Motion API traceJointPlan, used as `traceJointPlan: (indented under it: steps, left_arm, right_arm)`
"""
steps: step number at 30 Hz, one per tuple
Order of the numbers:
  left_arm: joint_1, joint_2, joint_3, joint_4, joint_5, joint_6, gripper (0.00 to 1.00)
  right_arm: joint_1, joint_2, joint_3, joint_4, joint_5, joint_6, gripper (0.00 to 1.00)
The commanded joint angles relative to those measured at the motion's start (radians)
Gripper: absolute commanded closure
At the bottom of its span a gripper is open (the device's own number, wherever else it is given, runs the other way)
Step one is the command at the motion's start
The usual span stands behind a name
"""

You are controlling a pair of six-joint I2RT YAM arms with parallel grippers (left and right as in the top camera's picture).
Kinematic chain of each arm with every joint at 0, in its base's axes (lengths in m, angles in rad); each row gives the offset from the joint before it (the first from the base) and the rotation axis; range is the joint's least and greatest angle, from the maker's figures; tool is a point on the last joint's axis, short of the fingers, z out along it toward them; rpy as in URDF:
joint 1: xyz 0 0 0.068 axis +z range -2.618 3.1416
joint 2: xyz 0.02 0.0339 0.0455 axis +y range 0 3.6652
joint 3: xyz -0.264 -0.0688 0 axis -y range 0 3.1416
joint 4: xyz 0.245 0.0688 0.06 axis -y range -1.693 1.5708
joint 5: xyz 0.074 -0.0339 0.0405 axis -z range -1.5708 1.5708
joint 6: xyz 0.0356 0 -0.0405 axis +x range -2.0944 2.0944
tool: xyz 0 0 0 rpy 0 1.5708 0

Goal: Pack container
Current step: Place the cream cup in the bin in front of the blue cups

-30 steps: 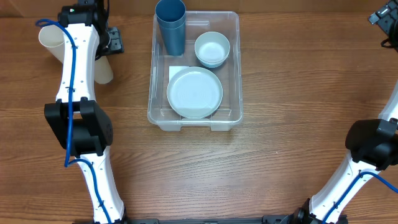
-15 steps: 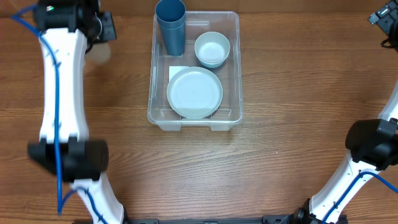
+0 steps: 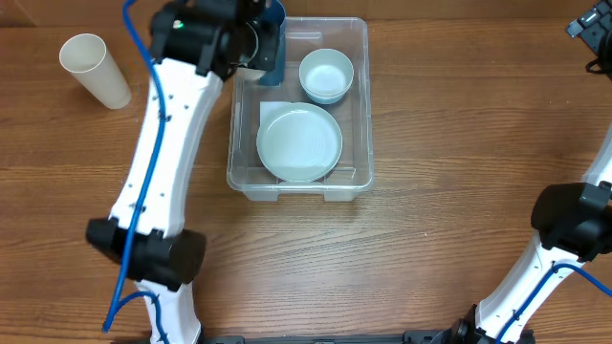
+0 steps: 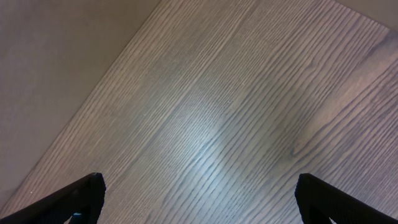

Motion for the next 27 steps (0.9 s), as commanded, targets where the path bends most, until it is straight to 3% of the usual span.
traceJointPlan:
  steps: [1,12,13,15,16,21,27]
  left_arm:
    - [-0.009,0.088,0.003,0.009,0.038,0.012,0.96]
    - [-0.01,0.302,0.003,0.087,0.035,0.023,0.94]
    - [-0.01,0.306,0.003,0.091,0.031,0.023,0.79]
    - [-0.01,0.306,0.003,0.095,0.005,0.023,0.41]
    - [-0.01,0.306,0.005,0.095,-0.003,0.023,0.33]
    - [-0.01,0.268,0.014,0.103,-0.005,0.022,0.31]
    - [-0.011,0.083,0.079,0.083,-0.036,0.023,0.3]
  right_arm:
    - [0.0,-0.021,0.019,0.005,0.003,0.005,0.0]
    - [0.0,-0.021,0.019,0.005,0.003,0.005,0.0]
    - [0.0,-0.021,0.019,0.005,0.003,0.005,0.0]
    - [0.0,-0.021,0.019,0.005,0.003,0.005,0.0]
    - [0.0,-0.021,0.019,0.005,0.003,0.005,0.0]
    - [0.0,-0.021,0.019,0.005,0.003,0.005,0.0]
    - [0.0,-0.021,0.019,0.005,0.003,0.005,0.0]
